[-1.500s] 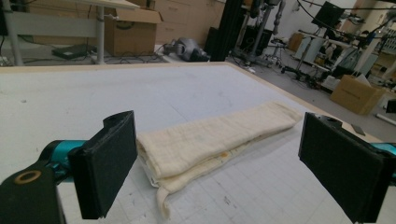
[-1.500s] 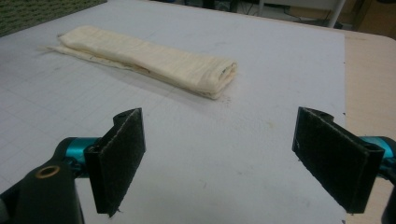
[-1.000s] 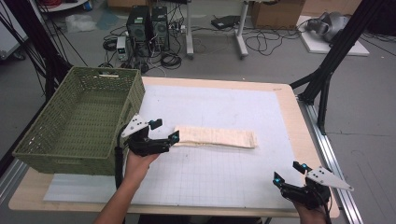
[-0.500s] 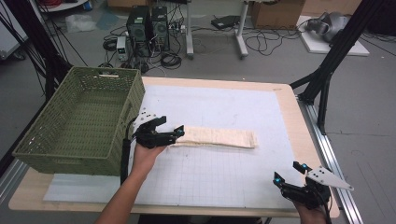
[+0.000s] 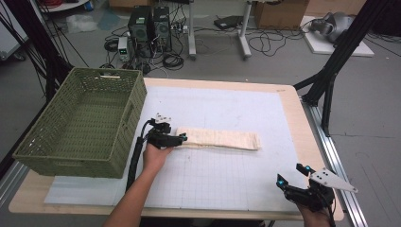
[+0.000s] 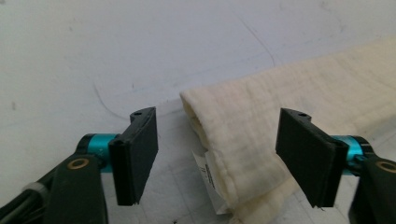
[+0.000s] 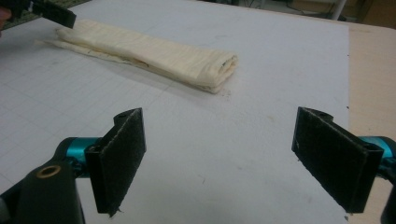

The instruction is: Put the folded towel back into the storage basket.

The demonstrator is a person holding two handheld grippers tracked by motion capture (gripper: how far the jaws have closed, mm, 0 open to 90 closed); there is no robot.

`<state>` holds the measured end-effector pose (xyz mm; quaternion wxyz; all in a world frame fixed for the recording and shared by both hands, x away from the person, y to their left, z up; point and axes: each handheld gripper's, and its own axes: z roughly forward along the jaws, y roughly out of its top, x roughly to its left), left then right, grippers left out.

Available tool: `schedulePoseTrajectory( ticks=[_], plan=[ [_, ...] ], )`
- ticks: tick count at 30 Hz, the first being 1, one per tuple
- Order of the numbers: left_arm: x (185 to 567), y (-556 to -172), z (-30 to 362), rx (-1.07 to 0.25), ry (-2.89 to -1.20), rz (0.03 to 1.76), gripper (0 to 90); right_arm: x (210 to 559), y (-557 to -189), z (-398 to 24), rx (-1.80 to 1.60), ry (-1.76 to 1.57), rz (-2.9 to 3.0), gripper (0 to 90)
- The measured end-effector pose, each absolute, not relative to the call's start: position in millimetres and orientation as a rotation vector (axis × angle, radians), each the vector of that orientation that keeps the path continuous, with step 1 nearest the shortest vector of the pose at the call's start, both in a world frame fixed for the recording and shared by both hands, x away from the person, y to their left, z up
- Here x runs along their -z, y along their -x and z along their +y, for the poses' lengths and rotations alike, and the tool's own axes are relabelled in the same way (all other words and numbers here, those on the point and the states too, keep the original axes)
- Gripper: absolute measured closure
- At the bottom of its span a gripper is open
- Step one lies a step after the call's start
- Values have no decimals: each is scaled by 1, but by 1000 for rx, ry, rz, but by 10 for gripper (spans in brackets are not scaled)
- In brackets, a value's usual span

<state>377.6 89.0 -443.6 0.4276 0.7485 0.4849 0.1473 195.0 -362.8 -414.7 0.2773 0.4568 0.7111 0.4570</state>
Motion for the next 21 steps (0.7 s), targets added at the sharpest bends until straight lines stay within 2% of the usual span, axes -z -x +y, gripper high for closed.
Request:
schedulePoseTrajectory(
  ticks=[3,8,10,11,13,15,21],
  plan=[
    [449,-378,85,-371,-1914,1209,354,415,-195,-364,-1227,-1227,1909,162],
    [449,-372,76,-465,-1974,1170,383,415,-196,-365,-1227,-1228,1908,162],
    [449,-366,72,-474,-1984,1103,548,416,-196,-364,-1223,-1228,1911,162],
    [449,-364,70,-506,-1994,1084,580,416,-196,-364,-1222,-1226,1914,163],
    [450,-363,69,-485,-1984,1077,645,416,-196,-364,-1225,-1231,1913,162],
    [451,-365,71,-441,-1960,1096,703,416,-196,-363,-1230,-1234,1910,162],
    [452,-369,77,-378,-1918,1131,778,418,-202,-358,-1242,-1253,1930,166]
  ],
)
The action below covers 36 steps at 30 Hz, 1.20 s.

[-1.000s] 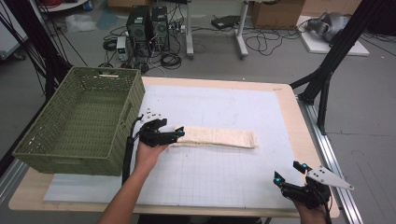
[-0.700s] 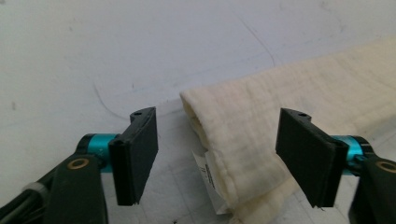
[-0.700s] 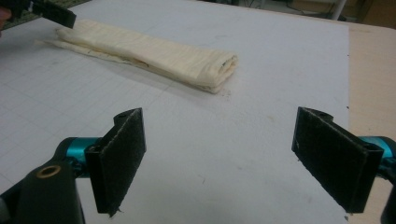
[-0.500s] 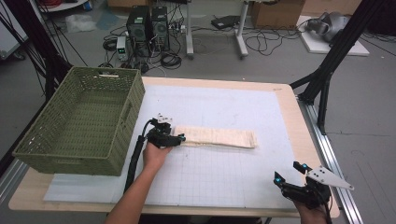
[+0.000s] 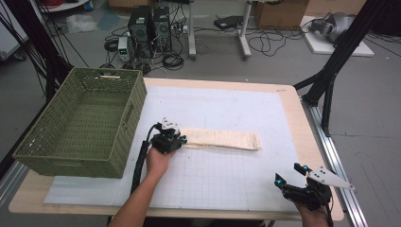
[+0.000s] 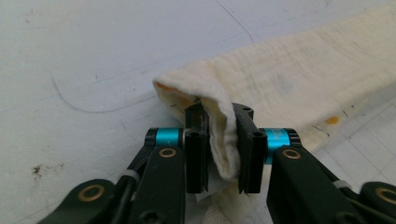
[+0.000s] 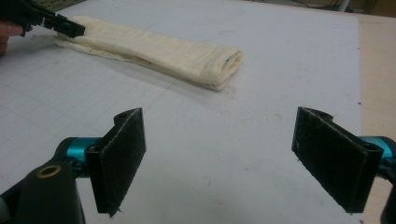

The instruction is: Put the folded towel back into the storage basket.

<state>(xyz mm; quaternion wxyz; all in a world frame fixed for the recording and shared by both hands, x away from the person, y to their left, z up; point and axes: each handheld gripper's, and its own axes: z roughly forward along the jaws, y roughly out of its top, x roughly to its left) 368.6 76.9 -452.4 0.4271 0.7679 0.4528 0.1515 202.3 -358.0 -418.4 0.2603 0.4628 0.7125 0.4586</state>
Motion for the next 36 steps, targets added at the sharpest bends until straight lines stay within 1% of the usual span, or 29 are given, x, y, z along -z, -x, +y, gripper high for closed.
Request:
schedulePoseTrajectory(
  ticks=[3,8,11,13,14,18,20,24,26,31,36],
  plan=[
    [452,-368,76,-383,-1923,1123,810,418,-210,-353,-1249,-1246,1940,174],
    [453,-368,76,-386,-1922,1120,810,416,-224,-347,-1257,-1229,1968,172],
    [453,-367,75,-394,-1925,1117,808,414,-235,-344,-1255,-1265,1943,154],
    [453,-368,76,-390,-1924,1117,806,414,-252,-340,-1243,-1277,1956,154],
    [453,-368,76,-385,-1918,1122,806,414,-252,-340,-1243,-1277,1956,154],
    [453,-368,77,-380,-1915,1121,805,422,-280,-330,-1202,-1316,2001,156],
    [453,-368,77,-379,-1915,1123,805,426,-294,-325,-1171,-1353,2014,172],
    [453,-368,77,-378,-1914,1122,806,435,-320,-314,-1082,-1371,2052,250],
    [453,-368,77,-378,-1916,1120,806,441,-328,-310,-1074,-1386,2070,310],
    [453,-367,77,-383,-1918,1117,806,449,-336,-305,-1069,-1407,2086,374],
    [453,-367,76,-387,-1918,1118,803,451,-337,-301,-1011,-1379,2130,401]
  ],
)
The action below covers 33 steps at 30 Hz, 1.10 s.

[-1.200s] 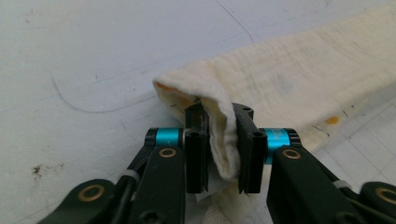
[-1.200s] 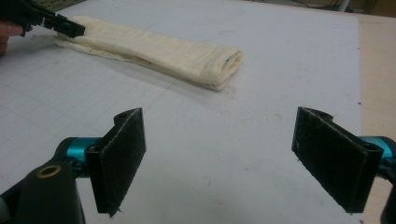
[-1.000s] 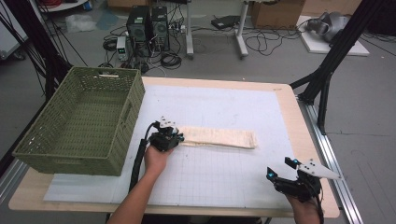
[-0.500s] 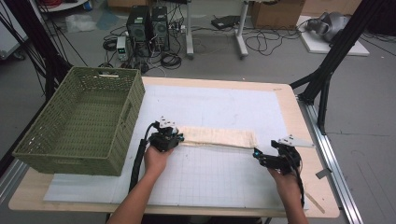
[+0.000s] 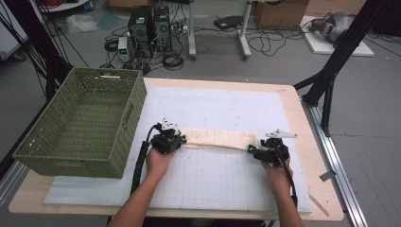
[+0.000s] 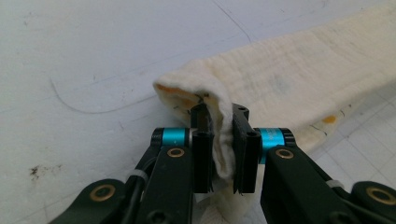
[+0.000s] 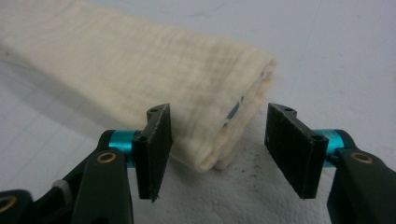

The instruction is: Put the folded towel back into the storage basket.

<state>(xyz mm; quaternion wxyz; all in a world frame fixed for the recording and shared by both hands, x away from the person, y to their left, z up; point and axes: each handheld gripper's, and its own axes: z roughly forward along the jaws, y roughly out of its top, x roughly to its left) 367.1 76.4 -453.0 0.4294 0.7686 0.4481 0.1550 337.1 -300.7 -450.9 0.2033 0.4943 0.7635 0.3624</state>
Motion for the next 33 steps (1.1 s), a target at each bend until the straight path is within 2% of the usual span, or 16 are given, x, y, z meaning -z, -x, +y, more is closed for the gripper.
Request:
schedulePoseTrajectory(
  ticks=[7,15,18,21,23,27,33],
  plan=[
    [453,-367,77,-380,-1916,1118,804,451,-337,-299,-1000,-1388,2127,418],
    [453,-367,77,-383,-1919,1116,806,450,-336,-298,-991,-1404,2130,490],
    [453,-367,76,-383,-1919,1117,806,449,-336,-297,-998,-1400,2137,538],
    [453,-367,77,-378,-1916,1117,807,449,-334,-295,-1030,-1373,2169,700],
    [453,-367,77,-375,-1916,1116,808,448,-333,-292,-1034,-1362,2182,767],
    [453,-367,77,-378,-1914,1116,814,451,-335,-300,-1122,-1438,2170,806],
    [451,-363,80,-384,-1928,1103,825,450,-332,-300,-1110,-1407,2153,816]
  ],
)
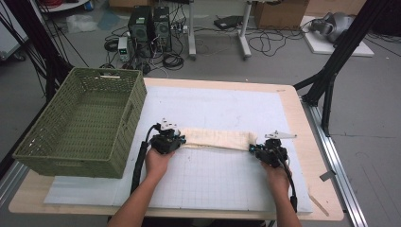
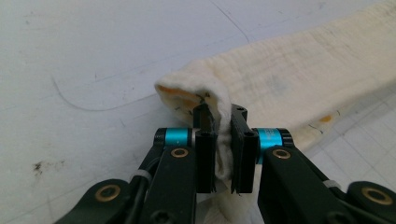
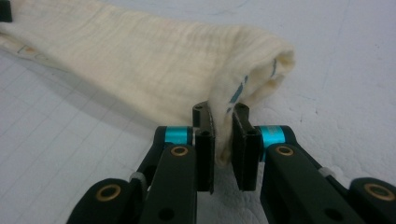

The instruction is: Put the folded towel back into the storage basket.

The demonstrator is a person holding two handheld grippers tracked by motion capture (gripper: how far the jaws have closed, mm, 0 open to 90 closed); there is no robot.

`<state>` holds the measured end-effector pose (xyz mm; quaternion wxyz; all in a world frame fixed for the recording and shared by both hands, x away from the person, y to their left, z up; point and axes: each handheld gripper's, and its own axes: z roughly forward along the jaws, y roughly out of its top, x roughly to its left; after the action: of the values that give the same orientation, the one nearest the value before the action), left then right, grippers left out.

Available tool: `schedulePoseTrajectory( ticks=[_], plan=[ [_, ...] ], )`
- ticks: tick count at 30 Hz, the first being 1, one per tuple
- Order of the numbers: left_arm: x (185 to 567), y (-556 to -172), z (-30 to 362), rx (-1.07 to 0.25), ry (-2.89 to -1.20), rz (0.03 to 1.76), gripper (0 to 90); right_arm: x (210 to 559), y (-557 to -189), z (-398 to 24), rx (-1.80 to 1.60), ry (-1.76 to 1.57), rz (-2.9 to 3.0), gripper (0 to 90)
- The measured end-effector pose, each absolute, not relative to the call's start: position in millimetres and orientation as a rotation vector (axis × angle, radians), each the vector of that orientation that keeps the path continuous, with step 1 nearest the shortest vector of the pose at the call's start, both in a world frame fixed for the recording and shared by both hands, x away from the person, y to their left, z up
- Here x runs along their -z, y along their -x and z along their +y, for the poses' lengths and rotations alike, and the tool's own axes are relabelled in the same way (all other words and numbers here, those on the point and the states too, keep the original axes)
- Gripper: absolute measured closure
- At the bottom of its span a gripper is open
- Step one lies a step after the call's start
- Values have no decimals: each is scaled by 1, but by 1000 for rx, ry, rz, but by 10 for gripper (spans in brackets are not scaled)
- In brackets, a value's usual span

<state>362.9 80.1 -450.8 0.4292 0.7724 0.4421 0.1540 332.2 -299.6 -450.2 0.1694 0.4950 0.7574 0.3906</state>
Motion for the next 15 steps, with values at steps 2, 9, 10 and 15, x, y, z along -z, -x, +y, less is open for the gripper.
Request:
schedulePoseTrajectory(
  ticks=[2,9,10,15],
  plan=[
    [447,-358,80,-409,-1952,1057,826,449,-330,-302,-1118,-1397,2151,816],
    [436,-336,86,-423,-1907,964,827,441,-320,-310,-1182,-1329,2143,816],
    [434,-334,87,-426,-1908,952,827,439,-318,-310,-1189,-1319,2145,815],
    [427,-319,94,-435,-1890,893,825,435,-308,-313,-1234,-1264,2161,815]
  ],
)
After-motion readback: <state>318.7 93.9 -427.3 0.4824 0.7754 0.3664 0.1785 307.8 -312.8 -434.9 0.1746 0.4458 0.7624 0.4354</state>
